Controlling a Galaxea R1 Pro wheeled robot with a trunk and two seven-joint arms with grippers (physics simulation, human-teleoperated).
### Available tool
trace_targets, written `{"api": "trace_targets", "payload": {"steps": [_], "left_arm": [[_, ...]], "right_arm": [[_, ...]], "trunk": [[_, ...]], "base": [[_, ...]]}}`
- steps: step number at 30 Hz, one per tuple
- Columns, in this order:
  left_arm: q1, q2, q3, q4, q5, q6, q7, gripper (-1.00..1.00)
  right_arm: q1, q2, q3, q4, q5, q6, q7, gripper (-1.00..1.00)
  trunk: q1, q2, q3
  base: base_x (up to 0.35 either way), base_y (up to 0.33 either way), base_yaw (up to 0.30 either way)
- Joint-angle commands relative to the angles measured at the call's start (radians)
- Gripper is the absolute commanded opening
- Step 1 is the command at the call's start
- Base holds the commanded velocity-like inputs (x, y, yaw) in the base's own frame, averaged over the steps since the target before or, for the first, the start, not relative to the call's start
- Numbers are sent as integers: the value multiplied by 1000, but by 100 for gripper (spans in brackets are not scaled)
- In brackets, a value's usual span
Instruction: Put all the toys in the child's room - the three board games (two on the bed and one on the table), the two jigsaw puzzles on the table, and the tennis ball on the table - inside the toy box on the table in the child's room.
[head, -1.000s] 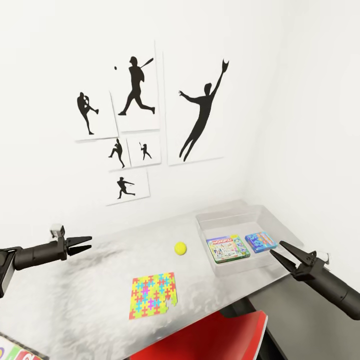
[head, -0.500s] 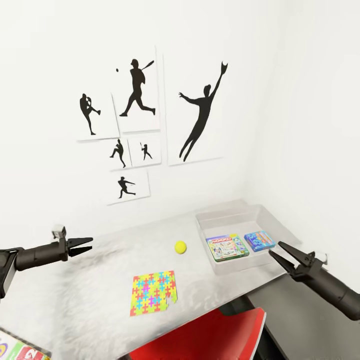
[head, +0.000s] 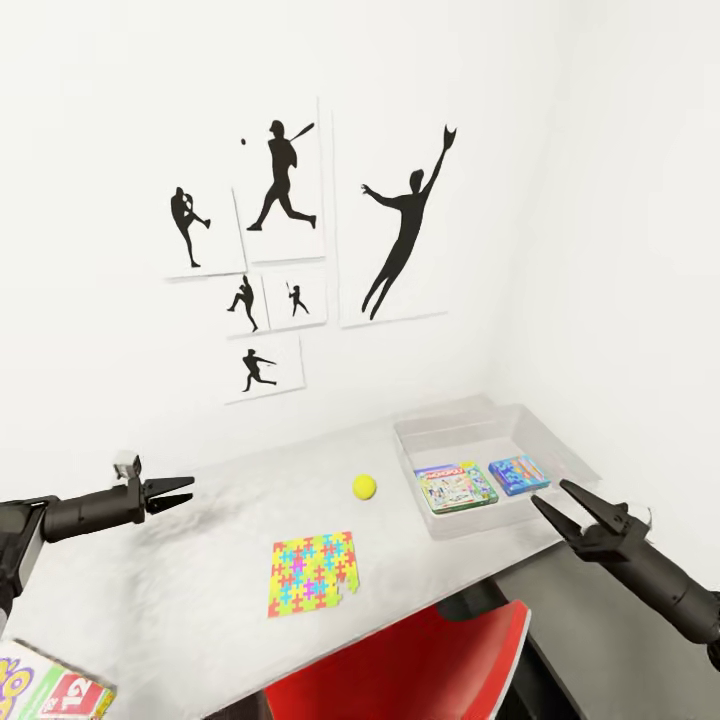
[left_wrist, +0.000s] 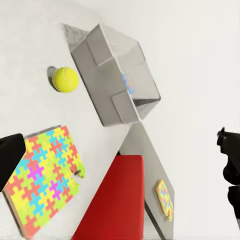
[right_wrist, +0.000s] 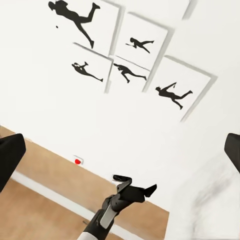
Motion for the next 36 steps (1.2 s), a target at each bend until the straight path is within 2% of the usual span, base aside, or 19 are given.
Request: {"api": "trace_targets", "payload": {"steps": [1,5,14,30,31,36], "left_arm": [[-1,0,2,0,-8,10,-7,100],[-1,0,2,0,-8,10,-7,100],[-1,-1,2,0,-8,10,-7,100],[-1,-1,2,0,-8,10,-7,100],[-1,-1,2,0,-8,10,-7,100],[-1,-1,2,0,-8,10,-7,100]], "right_arm": [[-1,1,-1,0,1,4,3,100],[-1,4,1,1,9,1,-10,100],[-1,7,5,0,54,0,-60,100],[-1,10,6,0,59,-1,-150,100],[-1,10,7,0,59,-1,-177,100],[-1,11,9,0,60,-2,-178,100]], "trunk": [[0,-2,-2],[0,-2,-2],[0,-2,-2],[0,-2,-2],[0,-2,-2],[0,-2,-2]], "base": [[-230,119,0],[-164,84,0],[-29,15,0],[-1,1,0],[0,0,0],[-54,32,0]]}}
